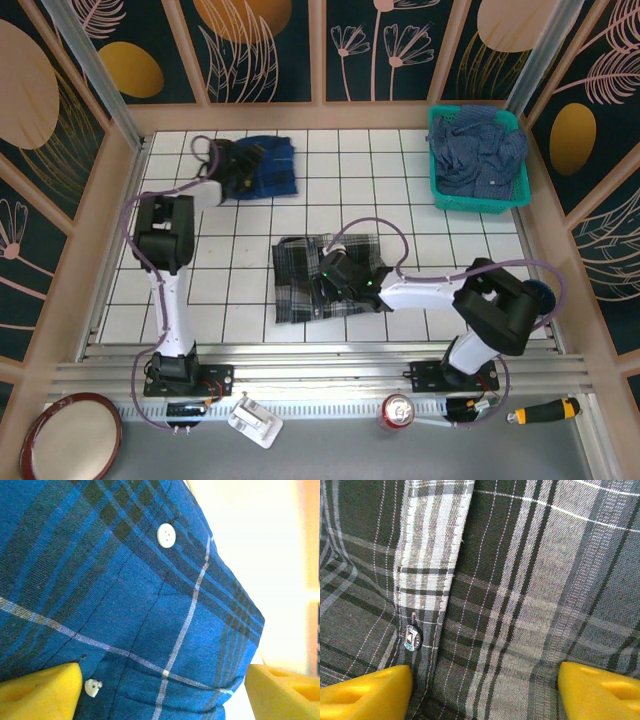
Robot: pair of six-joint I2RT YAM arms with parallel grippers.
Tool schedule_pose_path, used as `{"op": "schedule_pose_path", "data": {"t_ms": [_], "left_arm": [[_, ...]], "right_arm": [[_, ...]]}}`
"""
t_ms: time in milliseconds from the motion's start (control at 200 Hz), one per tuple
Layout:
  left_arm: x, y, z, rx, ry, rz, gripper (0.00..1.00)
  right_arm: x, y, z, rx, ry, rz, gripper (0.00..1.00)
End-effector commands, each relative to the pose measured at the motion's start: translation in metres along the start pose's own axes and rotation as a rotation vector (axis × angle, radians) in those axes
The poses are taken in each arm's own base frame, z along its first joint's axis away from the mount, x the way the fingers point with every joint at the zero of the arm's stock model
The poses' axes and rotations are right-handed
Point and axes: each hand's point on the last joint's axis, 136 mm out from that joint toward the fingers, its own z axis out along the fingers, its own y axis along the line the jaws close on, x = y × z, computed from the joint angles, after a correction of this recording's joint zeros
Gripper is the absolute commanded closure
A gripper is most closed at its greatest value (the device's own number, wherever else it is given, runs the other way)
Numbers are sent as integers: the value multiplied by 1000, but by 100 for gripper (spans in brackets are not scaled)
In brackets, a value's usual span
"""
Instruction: Fold and stack the long sleeve shirts
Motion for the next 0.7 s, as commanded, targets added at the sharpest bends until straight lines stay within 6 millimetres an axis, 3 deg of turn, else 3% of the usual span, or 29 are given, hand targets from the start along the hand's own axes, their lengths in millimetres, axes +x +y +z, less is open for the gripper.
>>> {"op": "schedule_pose_path", "data": {"t_ms": [0, 145, 245, 325, 380, 450, 480, 530, 596, 696], "left_arm": [[94, 30, 14, -85, 175, -185, 14], [164, -8, 15, -21, 234, -181, 13], [189, -38, 8, 12, 268, -141, 10], [183, -57, -10, 35, 245, -102, 2], [171, -70, -26, 33, 212, -44, 1], [155, -94, -49, 34, 169, 70, 1], [152, -100, -59, 21, 162, 124, 1], [147, -110, -78, -1, 159, 213, 1], [140, -106, -105, -53, 141, 303, 1], [131, -85, -158, -93, 84, 376, 1]], "right_arm": [[51, -3, -5, -5, 137, 30, 23], [56, 3, -11, -8, 115, 43, 23], [44, 13, -16, -46, 83, 72, 23], [29, 17, -27, -53, 40, 114, 22], [15, 19, -42, -67, -5, 136, 18], [-4, 8, -66, -40, -79, 199, 1], [-9, -7, -76, 13, -106, 246, 1], [-10, -50, -91, 152, -138, 382, 1], [-10, -93, -98, 179, -137, 498, 1], [-19, -105, -100, -59, -168, 595, 1]]}}
